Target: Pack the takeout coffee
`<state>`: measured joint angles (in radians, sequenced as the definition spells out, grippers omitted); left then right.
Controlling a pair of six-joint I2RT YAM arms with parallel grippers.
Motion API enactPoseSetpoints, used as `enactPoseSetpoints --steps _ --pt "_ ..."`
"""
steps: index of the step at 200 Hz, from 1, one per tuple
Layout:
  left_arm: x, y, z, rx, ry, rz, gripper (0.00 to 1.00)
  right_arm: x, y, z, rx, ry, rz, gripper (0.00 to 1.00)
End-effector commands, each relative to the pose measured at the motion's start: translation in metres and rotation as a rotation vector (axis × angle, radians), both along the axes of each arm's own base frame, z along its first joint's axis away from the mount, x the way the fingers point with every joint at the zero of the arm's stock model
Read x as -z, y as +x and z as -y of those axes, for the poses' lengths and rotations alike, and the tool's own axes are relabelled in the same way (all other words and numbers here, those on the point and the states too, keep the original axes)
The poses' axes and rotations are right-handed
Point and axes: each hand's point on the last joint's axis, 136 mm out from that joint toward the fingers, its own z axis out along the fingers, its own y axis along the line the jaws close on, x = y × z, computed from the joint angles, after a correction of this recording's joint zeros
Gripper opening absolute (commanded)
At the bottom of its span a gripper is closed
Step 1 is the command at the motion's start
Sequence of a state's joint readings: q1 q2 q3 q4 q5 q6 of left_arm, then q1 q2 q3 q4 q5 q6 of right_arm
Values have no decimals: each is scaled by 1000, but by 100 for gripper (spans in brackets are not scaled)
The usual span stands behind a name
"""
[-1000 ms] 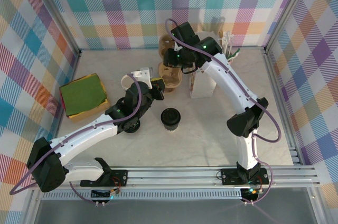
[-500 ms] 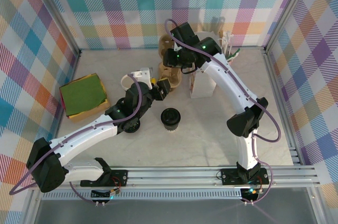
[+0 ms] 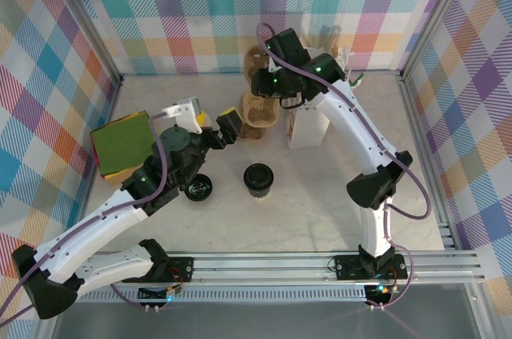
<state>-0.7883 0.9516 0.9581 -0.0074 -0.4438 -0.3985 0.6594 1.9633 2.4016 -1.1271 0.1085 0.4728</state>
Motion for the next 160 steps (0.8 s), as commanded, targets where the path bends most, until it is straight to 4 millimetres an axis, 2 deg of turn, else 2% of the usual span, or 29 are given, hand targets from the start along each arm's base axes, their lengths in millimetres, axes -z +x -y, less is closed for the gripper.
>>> enactPoseSetpoints --steps 1,87,135,160 --pt "-1 0 -14 -46 36 -7 100 -49 -9 28 18 20 113 35" --pt "17 4 -3 -16 40 -68 100 -84 -3 97 138 -42 225 35" --pt "26 5 3 3 28 -99 100 -84 20 125 195 -95 264 35" --pt "31 4 7 22 23 -116 100 -76 38 134 215 -130 272 35"
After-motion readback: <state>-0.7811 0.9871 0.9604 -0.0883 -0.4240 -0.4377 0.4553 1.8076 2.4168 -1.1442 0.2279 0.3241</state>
